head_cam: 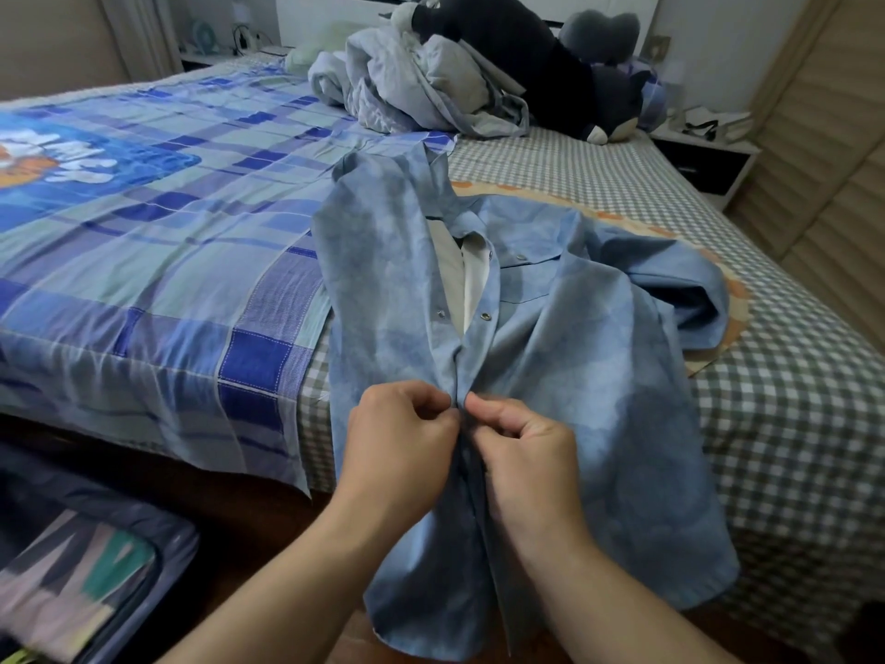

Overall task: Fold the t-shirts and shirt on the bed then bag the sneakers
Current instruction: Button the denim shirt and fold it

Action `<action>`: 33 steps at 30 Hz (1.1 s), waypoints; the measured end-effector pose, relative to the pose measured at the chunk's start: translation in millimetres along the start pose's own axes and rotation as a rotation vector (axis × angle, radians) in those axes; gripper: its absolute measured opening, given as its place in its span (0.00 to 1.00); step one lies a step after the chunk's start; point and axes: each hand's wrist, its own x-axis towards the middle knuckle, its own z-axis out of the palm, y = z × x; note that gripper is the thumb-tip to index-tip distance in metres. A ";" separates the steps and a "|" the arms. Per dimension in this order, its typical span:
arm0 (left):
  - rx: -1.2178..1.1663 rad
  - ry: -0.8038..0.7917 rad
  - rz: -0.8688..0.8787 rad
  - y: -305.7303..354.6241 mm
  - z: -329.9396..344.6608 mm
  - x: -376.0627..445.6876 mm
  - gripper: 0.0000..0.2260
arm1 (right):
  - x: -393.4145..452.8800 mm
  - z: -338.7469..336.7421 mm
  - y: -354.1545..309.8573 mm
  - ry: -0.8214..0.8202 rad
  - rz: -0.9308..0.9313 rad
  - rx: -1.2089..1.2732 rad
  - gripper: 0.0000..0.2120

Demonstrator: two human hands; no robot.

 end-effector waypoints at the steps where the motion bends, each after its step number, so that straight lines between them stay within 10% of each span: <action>1: 0.025 -0.031 -0.002 -0.8 -2.5 1.9 0.07 | 0.1 -0.7 0.9 -0.006 0.002 -0.020 0.22; 4: 0.215 -0.178 0.001 -0.7 -13.4 11.7 0.10 | -0.7 -2.6 4.5 -0.043 -0.006 -0.205 0.21; 7: 0.406 0.001 0.094 5.3 -21.1 27.4 0.17 | 3.6 -2.4 5.7 -0.032 0.021 -0.311 0.16; 14: 0.279 0.037 -0.110 6.4 0.7 51.1 0.11 | 29.0 6.1 -11.4 0.006 0.076 -0.131 0.15; 20: 0.153 0.036 -0.117 6.8 -7.3 70.4 0.12 | 38.9 0.6 -49.8 0.214 -0.276 -0.513 0.08; 25: 0.081 0.079 0.000 6.6 -8.9 85.6 0.12 | 91.7 11.5 -63.9 0.012 0.039 -0.993 0.22; 33: -0.032 0.172 0.006 14.1 4.0 88.4 0.08 | 90.3 29.8 -39.4 0.298 -0.124 -0.474 0.07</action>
